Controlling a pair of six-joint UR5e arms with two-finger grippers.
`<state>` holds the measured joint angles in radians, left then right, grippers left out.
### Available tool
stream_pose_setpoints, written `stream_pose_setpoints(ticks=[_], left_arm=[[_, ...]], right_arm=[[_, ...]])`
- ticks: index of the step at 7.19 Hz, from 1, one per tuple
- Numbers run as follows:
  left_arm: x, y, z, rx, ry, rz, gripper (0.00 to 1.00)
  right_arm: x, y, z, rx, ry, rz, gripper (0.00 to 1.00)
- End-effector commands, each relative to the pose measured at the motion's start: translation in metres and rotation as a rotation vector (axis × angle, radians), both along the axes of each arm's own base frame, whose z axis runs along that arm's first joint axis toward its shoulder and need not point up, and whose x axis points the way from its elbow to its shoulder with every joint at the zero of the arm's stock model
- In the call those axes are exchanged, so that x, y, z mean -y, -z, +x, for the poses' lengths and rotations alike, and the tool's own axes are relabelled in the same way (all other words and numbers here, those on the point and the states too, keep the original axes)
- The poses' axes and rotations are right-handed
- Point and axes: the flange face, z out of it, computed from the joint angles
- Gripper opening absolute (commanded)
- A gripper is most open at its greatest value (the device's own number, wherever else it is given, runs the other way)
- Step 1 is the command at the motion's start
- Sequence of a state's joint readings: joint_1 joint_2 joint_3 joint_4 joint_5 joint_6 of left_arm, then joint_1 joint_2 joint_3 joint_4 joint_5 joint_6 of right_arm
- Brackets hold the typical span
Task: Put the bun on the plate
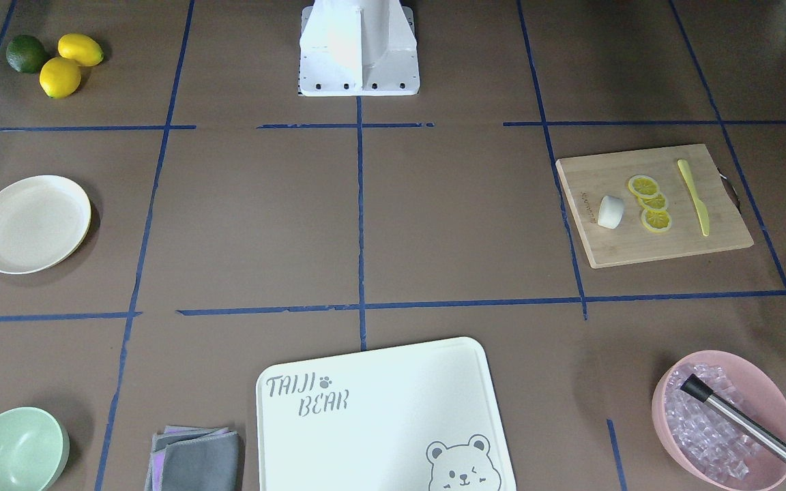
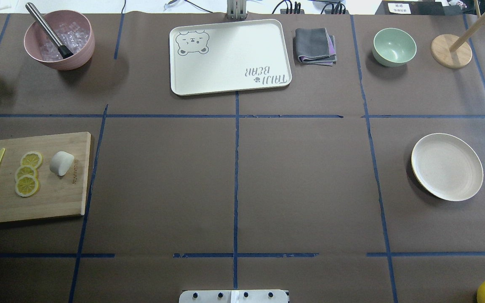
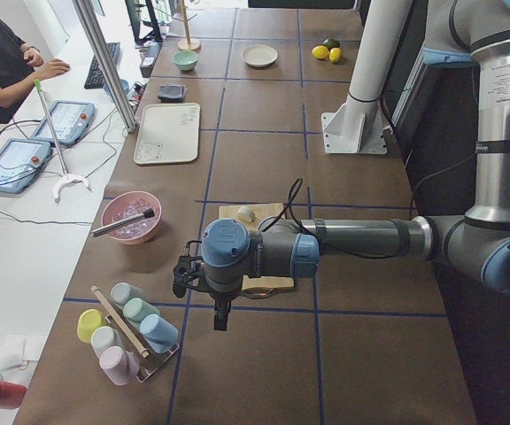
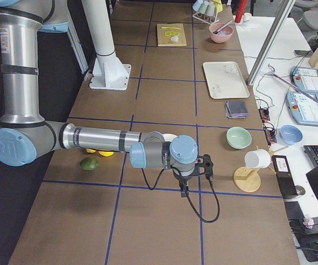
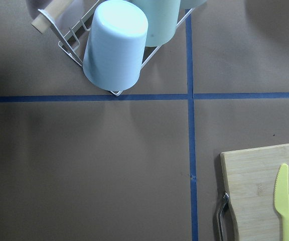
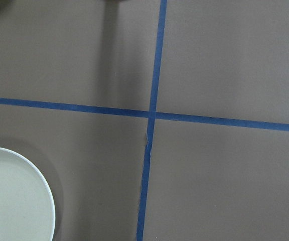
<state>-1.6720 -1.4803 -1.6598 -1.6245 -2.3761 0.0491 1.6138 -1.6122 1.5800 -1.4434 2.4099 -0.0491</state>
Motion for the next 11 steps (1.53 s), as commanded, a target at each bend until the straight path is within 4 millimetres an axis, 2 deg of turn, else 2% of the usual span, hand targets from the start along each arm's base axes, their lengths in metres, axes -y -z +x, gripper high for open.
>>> stream_pose_setpoints(ticks=[1,4,5,8,10,11], left_arm=[[0.000,-0.001,0.000,0.000,0.000,-0.002,1.00],[-0.002,-0.002,0.000,-0.002,0.000,-0.004,1.00],[-0.002,-0.002,0.001,-0.005,0.000,-0.004,1.00],[0.000,0.010,0.000,-0.002,-0.001,0.023,1.00],[0.000,0.009,0.001,-0.002,-0.003,0.021,1.00],[0.000,0.009,0.001,-0.002,-0.003,0.021,1.00]], right_arm=[[0.005,0.003,0.001,-0.006,0.000,0.005,1.00],[0.002,0.000,0.000,-0.007,-0.003,-0.002,1.00],[0.002,0.002,-0.006,-0.004,-0.014,-0.021,1.00],[0.012,0.046,-0.079,0.015,-0.056,-0.141,1.00],[-0.014,0.038,-0.122,0.025,-0.138,-0.088,1.00],[-0.027,0.036,-0.155,0.050,-0.151,-0.096,1.00]])
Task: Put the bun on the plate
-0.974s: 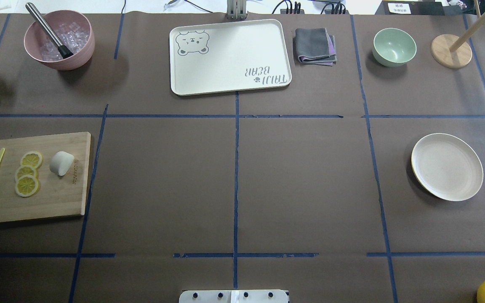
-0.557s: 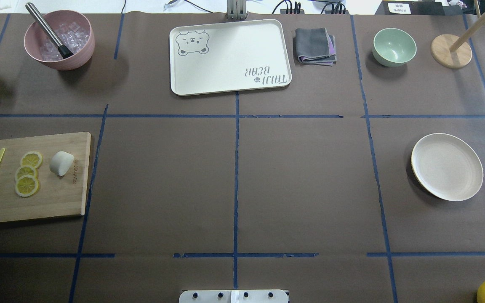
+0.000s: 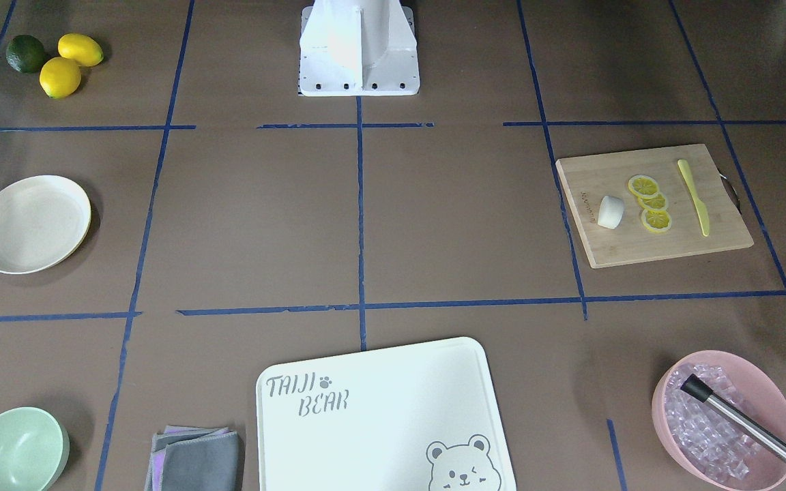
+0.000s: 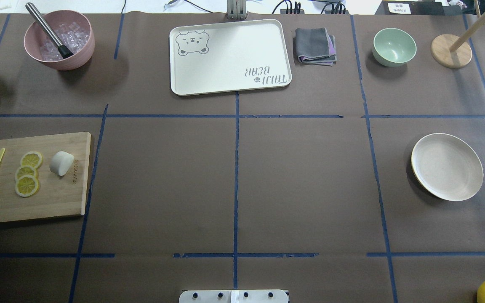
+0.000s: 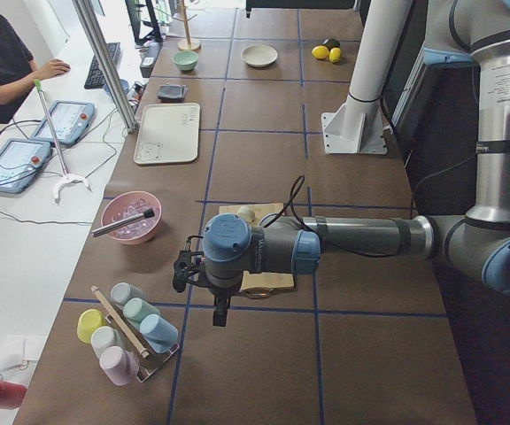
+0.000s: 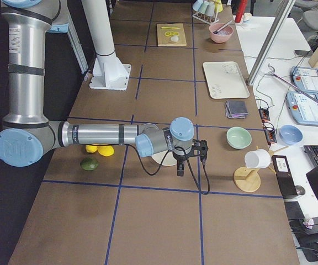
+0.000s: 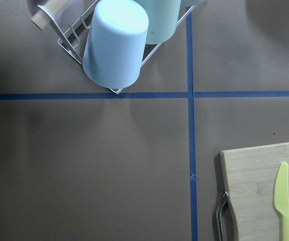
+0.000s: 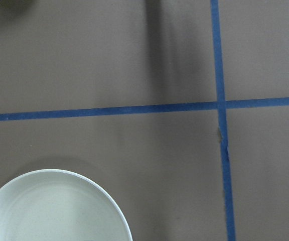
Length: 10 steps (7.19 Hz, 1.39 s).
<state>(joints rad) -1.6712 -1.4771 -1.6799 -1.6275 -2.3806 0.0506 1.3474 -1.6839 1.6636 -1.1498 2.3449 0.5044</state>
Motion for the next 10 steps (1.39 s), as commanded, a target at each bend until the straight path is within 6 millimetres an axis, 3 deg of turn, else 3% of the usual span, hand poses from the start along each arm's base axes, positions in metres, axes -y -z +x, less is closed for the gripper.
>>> stream_pose_setpoints(ticks=[1,3,5,7,8,10], left_arm=[[0.001,0.002,0.000,0.000,0.000,0.003,1.00],[0.001,0.002,0.000,0.001,-0.002,0.006,1.00],[0.001,0.002,0.000,0.002,0.000,0.022,1.00],[0.001,0.002,0.000,0.004,-0.001,0.023,1.00],[0.001,0.001,0.000,0.004,-0.001,0.021,1.00],[0.002,0.002,0.000,0.002,-0.001,0.024,1.00]], right_arm=[[-0.022,-0.004,-0.057,0.015,-0.021,0.001,1.00],[-0.047,-0.019,-0.078,0.003,0.030,-0.006,1.00],[-0.052,-0.051,-0.099,-0.059,0.062,-0.035,1.00],[-0.054,-0.062,-0.109,-0.077,0.082,-0.043,0.99],[-0.055,-0.062,-0.109,-0.075,0.081,-0.046,0.95],[-0.054,-0.060,-0.110,-0.073,0.082,-0.044,0.61]])
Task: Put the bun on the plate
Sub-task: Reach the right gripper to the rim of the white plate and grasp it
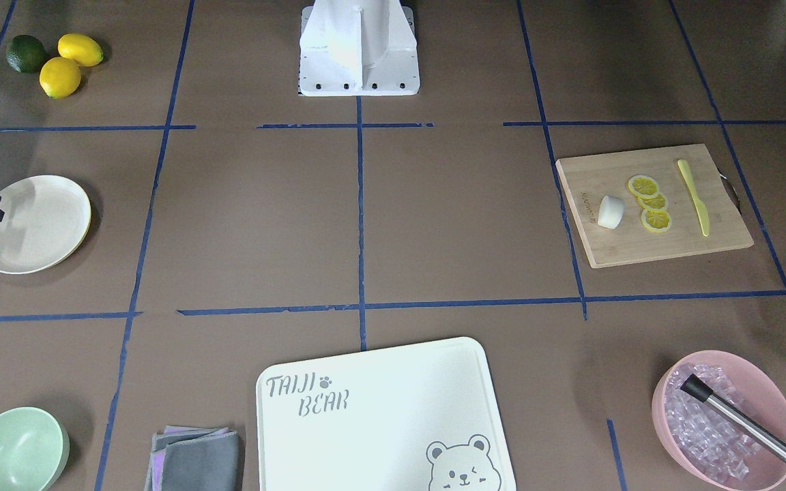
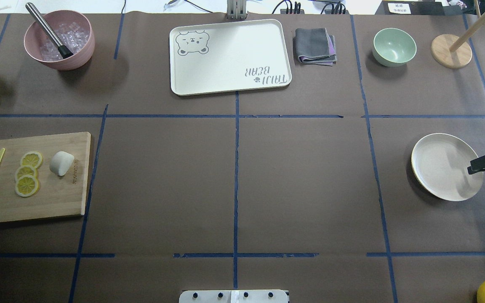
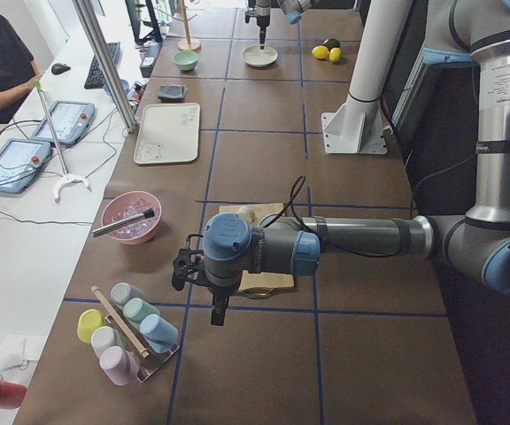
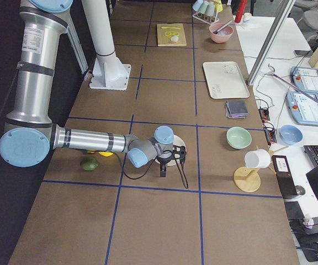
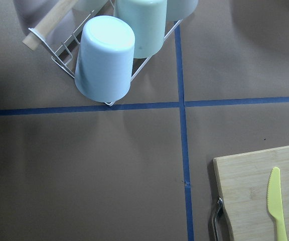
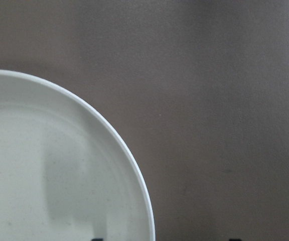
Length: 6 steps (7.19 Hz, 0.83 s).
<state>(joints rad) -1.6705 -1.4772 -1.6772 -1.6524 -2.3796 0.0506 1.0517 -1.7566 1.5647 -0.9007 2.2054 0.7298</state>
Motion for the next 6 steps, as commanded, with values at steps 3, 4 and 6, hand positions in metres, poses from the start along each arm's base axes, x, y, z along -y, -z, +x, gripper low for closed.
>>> stream_pose_setpoints(ticks=[3,4,6], left_arm=[[0.001,0.001,0.000,0.001,0.000,0.004,1.00],[0.001,0.001,0.000,-0.001,0.001,0.003,1.00],[0.001,0.003,0.000,-0.002,0.001,0.006,1.00]], right_arm=[[0.002,0.015,-0.001,0.018,0.003,0.027,0.00],[0.002,0.018,-0.002,0.025,0.004,0.025,0.00],[0.002,0.039,-0.001,0.061,0.009,0.047,0.00]])
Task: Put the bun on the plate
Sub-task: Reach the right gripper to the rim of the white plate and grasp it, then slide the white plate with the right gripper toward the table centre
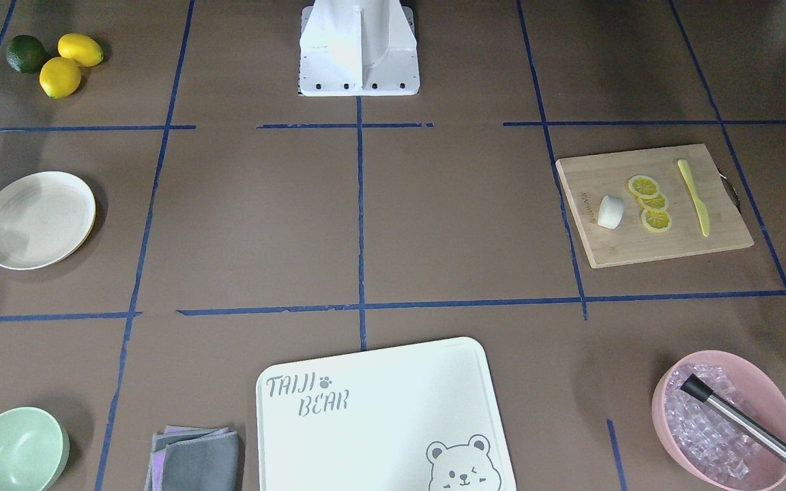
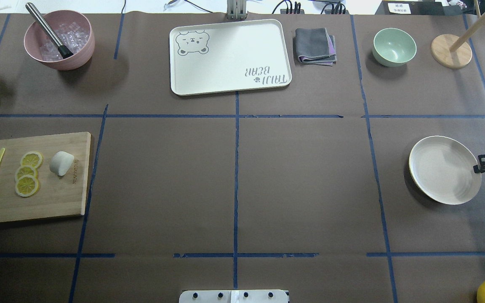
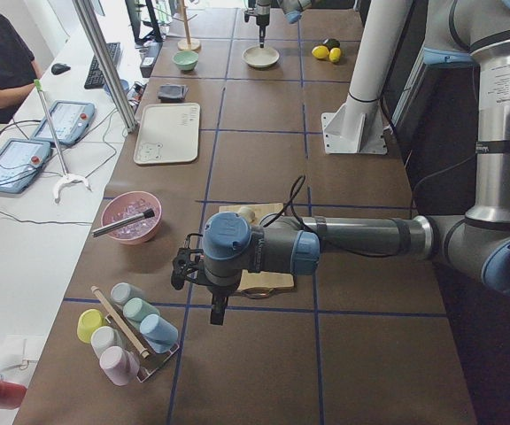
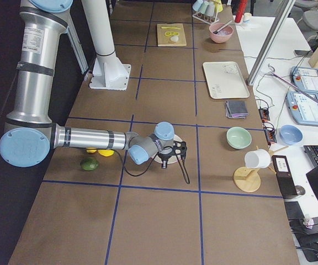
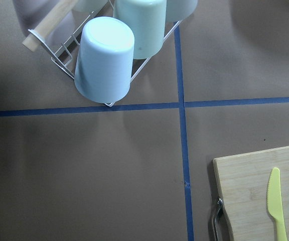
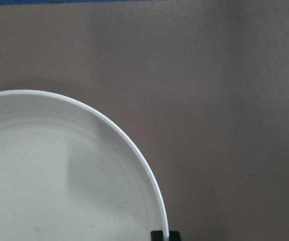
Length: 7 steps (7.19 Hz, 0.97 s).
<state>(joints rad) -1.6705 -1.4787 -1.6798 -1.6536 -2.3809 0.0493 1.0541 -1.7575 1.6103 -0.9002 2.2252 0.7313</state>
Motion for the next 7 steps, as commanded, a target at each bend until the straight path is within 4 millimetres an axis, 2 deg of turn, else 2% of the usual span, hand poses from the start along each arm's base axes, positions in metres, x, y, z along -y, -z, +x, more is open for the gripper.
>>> stream_pose_setpoints(ticks=[1,2,3,4,5,6,7], left_arm=[[0.000,0.001,0.000,0.000,0.000,0.003,1.00],[0.000,0.004,0.000,0.001,0.001,0.006,1.00],[0.000,0.004,0.000,0.001,0.001,0.006,1.00],[0.000,0.003,0.000,-0.001,0.001,0.005,1.00],[0.000,0.004,0.000,-0.001,0.001,0.006,1.00],[0.000,0.005,0.000,-0.001,0.001,0.008,1.00],[0.001,0.006,0.000,0.000,0.000,0.015,1.00]], right_arm=[[0.000,0.051,0.014,0.112,-0.023,0.005,0.00],[0.001,0.097,0.022,0.194,-0.080,-0.020,0.00],[0.005,0.130,0.019,0.234,-0.131,-0.042,0.00],[0.026,0.162,0.006,0.278,-0.175,-0.061,0.00],[0.039,0.206,-0.040,0.336,-0.171,-0.111,0.00],[0.042,0.243,-0.092,0.368,-0.160,-0.143,0.00],[0.034,0.270,-0.144,0.374,-0.179,-0.147,0.00]])
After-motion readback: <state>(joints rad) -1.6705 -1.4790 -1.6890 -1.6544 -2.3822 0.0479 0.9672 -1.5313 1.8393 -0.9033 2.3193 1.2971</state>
